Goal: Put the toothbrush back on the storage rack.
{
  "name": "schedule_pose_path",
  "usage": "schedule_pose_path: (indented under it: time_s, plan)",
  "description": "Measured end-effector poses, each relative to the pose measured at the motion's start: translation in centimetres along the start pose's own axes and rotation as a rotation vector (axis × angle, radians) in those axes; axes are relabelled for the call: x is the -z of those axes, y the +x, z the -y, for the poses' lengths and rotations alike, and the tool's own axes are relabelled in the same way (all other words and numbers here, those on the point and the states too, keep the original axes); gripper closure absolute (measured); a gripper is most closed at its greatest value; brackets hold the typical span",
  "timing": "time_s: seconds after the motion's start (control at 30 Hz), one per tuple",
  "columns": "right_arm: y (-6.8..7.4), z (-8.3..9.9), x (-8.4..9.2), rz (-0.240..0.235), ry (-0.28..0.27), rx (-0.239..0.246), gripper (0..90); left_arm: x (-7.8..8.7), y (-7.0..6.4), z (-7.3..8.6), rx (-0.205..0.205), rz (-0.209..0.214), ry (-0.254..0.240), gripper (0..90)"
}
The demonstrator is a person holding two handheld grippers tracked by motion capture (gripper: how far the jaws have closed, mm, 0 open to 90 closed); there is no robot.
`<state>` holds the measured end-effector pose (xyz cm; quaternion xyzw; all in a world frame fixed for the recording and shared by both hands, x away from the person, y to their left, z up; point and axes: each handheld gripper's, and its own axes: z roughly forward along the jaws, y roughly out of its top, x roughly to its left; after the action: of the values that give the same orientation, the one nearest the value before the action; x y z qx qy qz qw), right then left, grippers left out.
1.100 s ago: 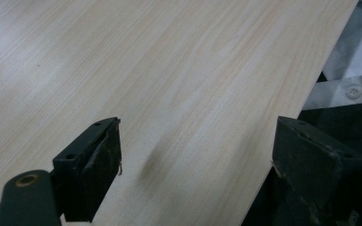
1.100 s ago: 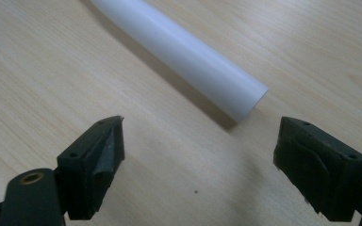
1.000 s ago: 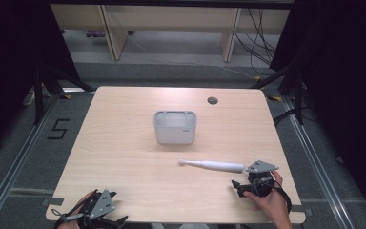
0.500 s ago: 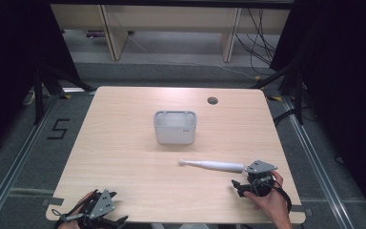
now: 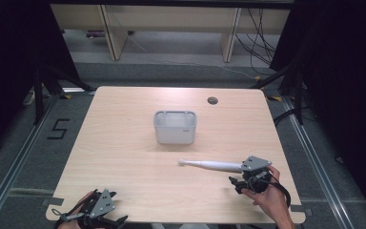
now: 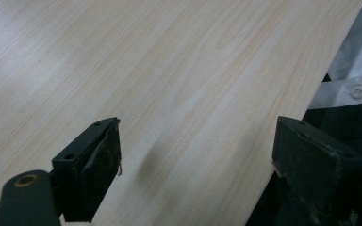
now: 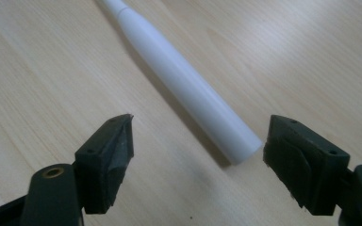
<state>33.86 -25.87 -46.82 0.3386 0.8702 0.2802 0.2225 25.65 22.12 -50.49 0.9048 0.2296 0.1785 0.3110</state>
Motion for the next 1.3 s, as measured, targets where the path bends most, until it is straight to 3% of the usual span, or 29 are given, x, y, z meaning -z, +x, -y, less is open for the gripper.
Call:
schedule_pose_path:
  time_s: [0.03, 0.23, 0.27, 0.33, 0.57, 0.6, 0.63, 0.67, 0.8, 0.93, 1.0, 1.07, 1.1, 1.17, 1.2, 1.3]
  plan:
    - [-0.1, -0.3, 0.0, -0.007, -0.002, 0.02, 25.7, 0.0, -0.1, 0.0, 0.014, 0.003, -0.002, 15.9]
    - [0.0, -1.7, -0.3, -0.017, 0.015, 0.062, 28.9, 0.1, 0.0, 0.0, -0.005, -0.002, 0.005, 15.9]
    - [0.1, -2.0, -0.5, -0.024, 0.022, 0.066, 29.4, -0.1, -0.1, 0.1, 0.019, -0.004, -0.012, 15.9]
    - [0.3, -2.5, -0.7, -0.03, 0.036, 0.066, 30.1, 0.1, 0.1, 0.1, 0.002, -0.003, 0.001, 15.9]
    - [0.7, -4.1, -2.0, -0.08, 0.093, 0.106, 32.1, 0.1, 0.1, 0.1, 0.004, -0.004, -0.001, 15.9]
    - [0.6, -4.4, -2.3, -0.093, 0.099, 0.132, 32.3, 0.1, 0.1, 0.0, 0.004, -0.002, -0.002, 15.9]
    - [0.8, -4.6, -2.5, -0.079, 0.098, 0.135, 32.9, 0.0, 0.0, 0.1, 0.015, -0.008, -0.01, 15.9]
    - [0.9, -4.8, -2.7, -0.095, 0.109, 0.122, 33.3, 0.0, 0.0, 0.1, 0.014, -0.008, -0.009, 15.9]
    - [0.9, -5.6, -3.4, -0.09, 0.133, 0.16, 35.5, 0.1, 0.1, 0.1, 0.003, -0.002, -0.002, 15.9]
    - [0.9, -6.6, -4.6, -0.121, 0.186, 0.206, 39.1, 0.1, 0.1, 0.1, 0.004, -0.003, 0.001, 15.9]
    - [0.9, -6.6, -4.8, -0.119, 0.195, 0.2, 39.7, 0.0, -0.1, 0.1, 0.026, -0.007, -0.019, 15.9]
    - [0.8, -6.9, -5.1, -0.12, 0.206, 0.205, 41.7, 0.1, 0.0, 0.1, 0.0, -0.002, 0.004, 15.9]
    - [0.8, -7.0, -5.3, -0.121, 0.211, 0.211, 42.2, 0.0, 0.0, 0.1, 0.021, -0.004, -0.012, 15.9]
    - [0.8, -7.5, -5.8, -0.131, 0.227, 0.224, 43.2, 0.1, 0.1, 0.0, -0.001, -0.007, 0.003, 15.9]
    - [0.8, -7.5, -5.8, -0.131, 0.227, 0.224, 43.2, 0.0, -0.1, 0.1, 0.022, -0.007, -0.016, 15.9]
    - [0.7, -7.8, -6.4, -0.143, 0.235, 0.236, 46.4, 0.1, 0.1, 0.1, 0.002, -0.004, -0.001, 15.9]
